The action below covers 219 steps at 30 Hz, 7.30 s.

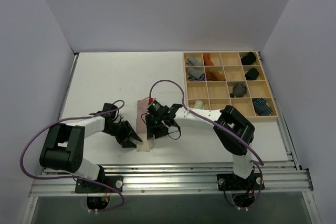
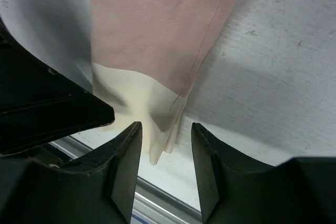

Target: Roll the underwear

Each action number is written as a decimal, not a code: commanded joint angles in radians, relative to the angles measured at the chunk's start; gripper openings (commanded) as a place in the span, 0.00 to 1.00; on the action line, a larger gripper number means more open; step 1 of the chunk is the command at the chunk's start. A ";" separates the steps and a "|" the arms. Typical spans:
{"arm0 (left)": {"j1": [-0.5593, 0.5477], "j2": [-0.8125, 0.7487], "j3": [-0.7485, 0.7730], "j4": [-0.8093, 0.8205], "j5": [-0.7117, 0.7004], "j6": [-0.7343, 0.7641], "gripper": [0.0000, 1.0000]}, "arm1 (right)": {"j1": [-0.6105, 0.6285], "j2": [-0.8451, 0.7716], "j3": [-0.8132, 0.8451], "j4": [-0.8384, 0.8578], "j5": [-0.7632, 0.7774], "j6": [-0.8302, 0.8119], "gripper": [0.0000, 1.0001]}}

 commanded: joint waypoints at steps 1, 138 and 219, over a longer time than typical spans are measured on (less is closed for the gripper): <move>0.005 0.023 -0.049 0.082 -0.021 0.021 0.50 | 0.015 -0.065 -0.045 0.058 -0.006 0.048 0.38; 0.345 -0.066 0.084 -0.182 0.023 -0.200 0.30 | 0.244 0.045 0.095 0.158 0.336 -0.647 0.00; 0.064 0.276 0.496 -0.156 -0.224 0.066 0.29 | -0.112 0.338 0.524 -0.037 -0.275 -0.587 0.25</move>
